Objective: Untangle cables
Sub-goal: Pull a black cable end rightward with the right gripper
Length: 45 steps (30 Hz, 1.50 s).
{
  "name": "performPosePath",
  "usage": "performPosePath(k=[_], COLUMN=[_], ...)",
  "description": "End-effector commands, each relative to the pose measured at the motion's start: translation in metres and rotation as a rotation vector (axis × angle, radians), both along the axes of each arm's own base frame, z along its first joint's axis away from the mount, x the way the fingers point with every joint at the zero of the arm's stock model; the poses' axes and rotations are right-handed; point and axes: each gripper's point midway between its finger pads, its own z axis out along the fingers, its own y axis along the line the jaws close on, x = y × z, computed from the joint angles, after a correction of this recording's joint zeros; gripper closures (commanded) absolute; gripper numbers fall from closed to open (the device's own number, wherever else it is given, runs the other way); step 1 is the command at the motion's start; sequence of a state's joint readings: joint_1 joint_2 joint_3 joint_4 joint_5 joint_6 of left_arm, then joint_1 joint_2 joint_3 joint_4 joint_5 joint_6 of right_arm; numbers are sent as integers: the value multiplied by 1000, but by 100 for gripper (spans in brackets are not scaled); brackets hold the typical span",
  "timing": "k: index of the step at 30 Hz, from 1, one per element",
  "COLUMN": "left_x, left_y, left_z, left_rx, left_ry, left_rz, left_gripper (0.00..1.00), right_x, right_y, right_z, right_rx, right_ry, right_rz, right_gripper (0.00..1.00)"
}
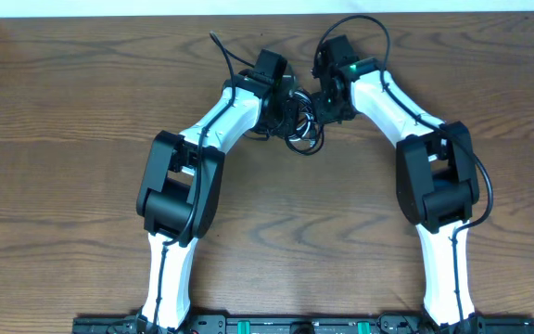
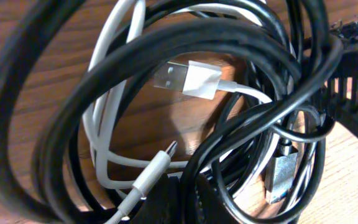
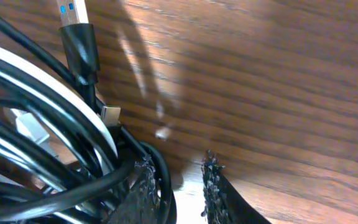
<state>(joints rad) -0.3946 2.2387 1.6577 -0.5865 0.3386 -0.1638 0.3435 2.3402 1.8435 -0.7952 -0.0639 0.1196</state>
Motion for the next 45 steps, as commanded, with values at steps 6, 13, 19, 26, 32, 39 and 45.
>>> performPosePath(k=[6, 13, 19, 26, 32, 39, 45], left_x=[-10, -13, -21, -28, -26, -26, -26], left_y=[29, 37, 45, 48, 47, 47, 47], left_z=[-35, -42, -52, -60, -60, -60, -60], left_rx=[134, 175, 209, 219, 216, 217, 216], left_ry=[66, 71, 87, 109, 103, 104, 103], left_rz=[52, 60, 64, 62, 63, 63, 63], left_gripper=[92, 92, 91, 92, 92, 92, 91], right_x=[-1, -14, -29, -37, -25, 11, 28], right_y=[-125, -180, -218, -220, -213, -217, -183], right_z=[-35, -54, -69, -84, -80, -34, -17], right_rx=[-251, -327, -351, -281, -251, -285, -93], right_ry=[60, 89, 124, 146, 104, 41, 18], right_rz=[-188, -283, -348, -294, -276, -285, -241], right_gripper=[79, 78, 80, 77, 76, 69, 63])
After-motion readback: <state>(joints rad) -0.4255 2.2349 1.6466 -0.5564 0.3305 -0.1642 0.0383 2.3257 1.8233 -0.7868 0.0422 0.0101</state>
